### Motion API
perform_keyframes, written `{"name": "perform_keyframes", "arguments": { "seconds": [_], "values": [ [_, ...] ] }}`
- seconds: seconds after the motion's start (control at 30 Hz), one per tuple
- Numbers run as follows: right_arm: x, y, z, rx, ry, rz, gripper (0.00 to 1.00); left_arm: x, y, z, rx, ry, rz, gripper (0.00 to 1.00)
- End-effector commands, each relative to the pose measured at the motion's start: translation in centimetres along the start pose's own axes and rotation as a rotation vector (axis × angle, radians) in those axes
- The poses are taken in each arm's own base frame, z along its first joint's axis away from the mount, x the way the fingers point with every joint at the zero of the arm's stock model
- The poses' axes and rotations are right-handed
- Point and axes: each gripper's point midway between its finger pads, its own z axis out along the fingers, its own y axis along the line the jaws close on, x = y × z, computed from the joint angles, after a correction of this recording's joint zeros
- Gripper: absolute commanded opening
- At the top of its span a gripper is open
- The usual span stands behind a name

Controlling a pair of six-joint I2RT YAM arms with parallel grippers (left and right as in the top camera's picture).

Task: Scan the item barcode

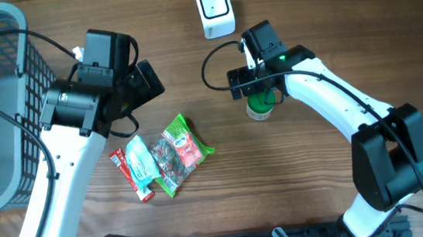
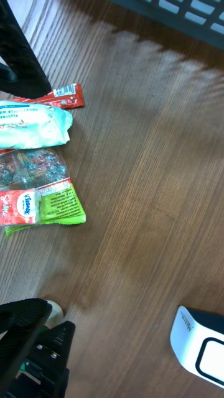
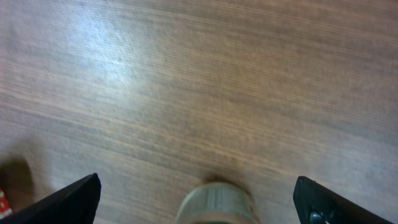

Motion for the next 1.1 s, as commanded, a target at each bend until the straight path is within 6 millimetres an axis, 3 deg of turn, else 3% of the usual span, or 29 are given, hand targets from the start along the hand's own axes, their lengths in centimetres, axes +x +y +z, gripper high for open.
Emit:
{"name": "perform_keyframes", "arguments": {
  "seconds": [0.0,1.07],
  "values": [
    [-0.68,0.6,0.27,-0.02,-0.025,0.006,1.0,-0.25,0.05,-0.11,-0.002,-0.008,-0.016,1.0],
    [-1.06,0.68,0.26,-0.023,-0.041,0.005,1.0,-0.25,0.05,-0.11,-0.002,-0.008,-0.016,1.0]
  ]
}}
